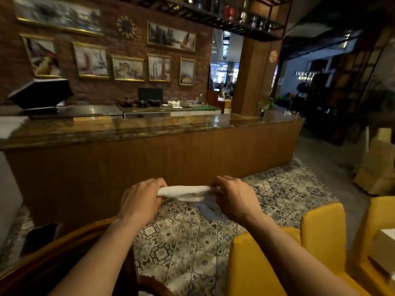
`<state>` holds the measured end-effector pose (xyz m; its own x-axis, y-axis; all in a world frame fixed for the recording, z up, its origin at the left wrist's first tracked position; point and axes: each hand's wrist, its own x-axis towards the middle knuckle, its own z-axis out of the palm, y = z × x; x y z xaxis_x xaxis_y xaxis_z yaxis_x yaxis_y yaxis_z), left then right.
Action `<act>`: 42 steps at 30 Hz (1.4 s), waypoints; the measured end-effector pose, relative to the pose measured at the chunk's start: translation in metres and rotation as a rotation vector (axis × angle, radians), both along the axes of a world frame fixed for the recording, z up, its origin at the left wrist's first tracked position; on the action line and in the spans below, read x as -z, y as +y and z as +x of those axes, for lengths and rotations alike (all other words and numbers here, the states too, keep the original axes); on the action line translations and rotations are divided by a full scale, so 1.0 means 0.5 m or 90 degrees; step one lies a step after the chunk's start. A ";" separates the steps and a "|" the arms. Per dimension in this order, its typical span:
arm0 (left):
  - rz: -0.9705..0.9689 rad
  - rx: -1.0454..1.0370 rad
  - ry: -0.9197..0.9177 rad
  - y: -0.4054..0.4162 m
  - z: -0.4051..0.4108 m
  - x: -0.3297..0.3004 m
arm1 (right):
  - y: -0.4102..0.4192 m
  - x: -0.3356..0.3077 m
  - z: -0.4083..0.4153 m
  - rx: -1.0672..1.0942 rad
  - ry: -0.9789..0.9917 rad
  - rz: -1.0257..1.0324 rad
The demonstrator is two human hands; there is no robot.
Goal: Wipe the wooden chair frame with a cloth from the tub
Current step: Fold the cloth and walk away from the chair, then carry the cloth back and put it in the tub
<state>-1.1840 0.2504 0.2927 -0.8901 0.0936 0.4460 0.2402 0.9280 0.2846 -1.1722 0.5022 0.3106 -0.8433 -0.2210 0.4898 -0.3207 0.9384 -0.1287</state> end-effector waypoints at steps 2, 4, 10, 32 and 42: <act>-0.010 -0.020 0.017 -0.018 0.006 -0.029 | -0.018 -0.028 -0.010 -0.015 0.008 -0.004; -0.017 -0.045 0.030 -0.041 0.015 -0.053 | -0.041 -0.048 -0.022 -0.041 0.021 -0.008; -0.047 -0.162 0.039 -0.120 0.081 -0.102 | -0.127 -0.083 -0.051 -0.157 0.034 -0.023; -0.099 -0.771 -0.078 -0.384 0.848 -0.136 | -0.716 -0.076 0.333 -0.807 -0.045 -0.054; -0.073 -0.992 -0.083 -0.419 1.406 -0.158 | -0.943 -0.121 0.862 -1.025 -0.042 -0.057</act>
<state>-0.4808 0.0411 0.3716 -0.1684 -0.8932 0.4168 -0.9591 0.2460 0.1397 -0.7413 0.0306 0.3709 0.2055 -0.8270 0.5233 -0.9072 -0.3615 -0.2151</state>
